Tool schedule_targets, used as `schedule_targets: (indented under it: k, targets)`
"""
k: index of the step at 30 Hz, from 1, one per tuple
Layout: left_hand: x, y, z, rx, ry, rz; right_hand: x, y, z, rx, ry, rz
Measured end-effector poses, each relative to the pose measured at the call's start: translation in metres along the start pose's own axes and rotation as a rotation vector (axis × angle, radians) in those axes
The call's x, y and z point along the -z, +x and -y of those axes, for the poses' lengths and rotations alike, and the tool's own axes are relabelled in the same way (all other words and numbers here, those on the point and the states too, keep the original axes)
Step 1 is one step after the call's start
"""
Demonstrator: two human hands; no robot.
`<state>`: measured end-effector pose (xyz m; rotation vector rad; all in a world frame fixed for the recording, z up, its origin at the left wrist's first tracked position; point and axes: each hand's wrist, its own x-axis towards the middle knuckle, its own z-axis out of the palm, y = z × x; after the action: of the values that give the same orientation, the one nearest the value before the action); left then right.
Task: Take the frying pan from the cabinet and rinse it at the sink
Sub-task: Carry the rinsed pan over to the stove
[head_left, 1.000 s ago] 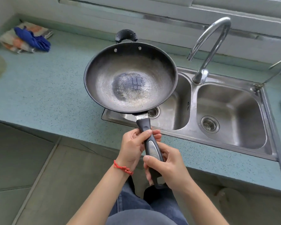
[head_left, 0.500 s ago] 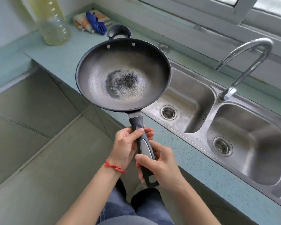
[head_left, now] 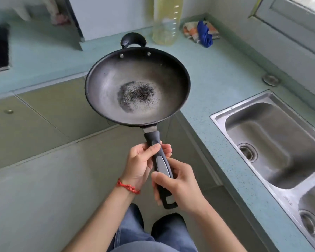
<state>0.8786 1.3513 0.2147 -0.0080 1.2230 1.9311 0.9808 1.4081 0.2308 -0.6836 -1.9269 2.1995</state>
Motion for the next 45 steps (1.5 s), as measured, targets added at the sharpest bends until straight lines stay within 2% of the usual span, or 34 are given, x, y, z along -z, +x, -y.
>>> schedule_targets:
  k: [5, 12, 19, 26, 45]
  targets:
    - [0.072, -0.008, -0.05, -0.051, -0.071, -0.088, -0.077, 0.034, 0.006, -0.026, -0.012, 0.155]
    - [0.168, -0.014, -0.122, -0.156, -0.132, -0.22, -0.187, 0.089, 0.012, -0.038, -0.047, 0.292]
    - [0.227, -0.001, -0.172, -0.224, -0.175, -0.322, -0.25, 0.142, 0.023, -0.041, -0.074, 0.439]
    - [0.256, 0.05, -0.21, -0.261, -0.177, -0.389, -0.272, 0.215, 0.028, -0.051, -0.075, 0.518]
    - [0.288, 0.282, -0.343, -0.195, -0.163, -0.413, -0.287, 0.479, 0.083, -0.071, -0.057, 0.504]
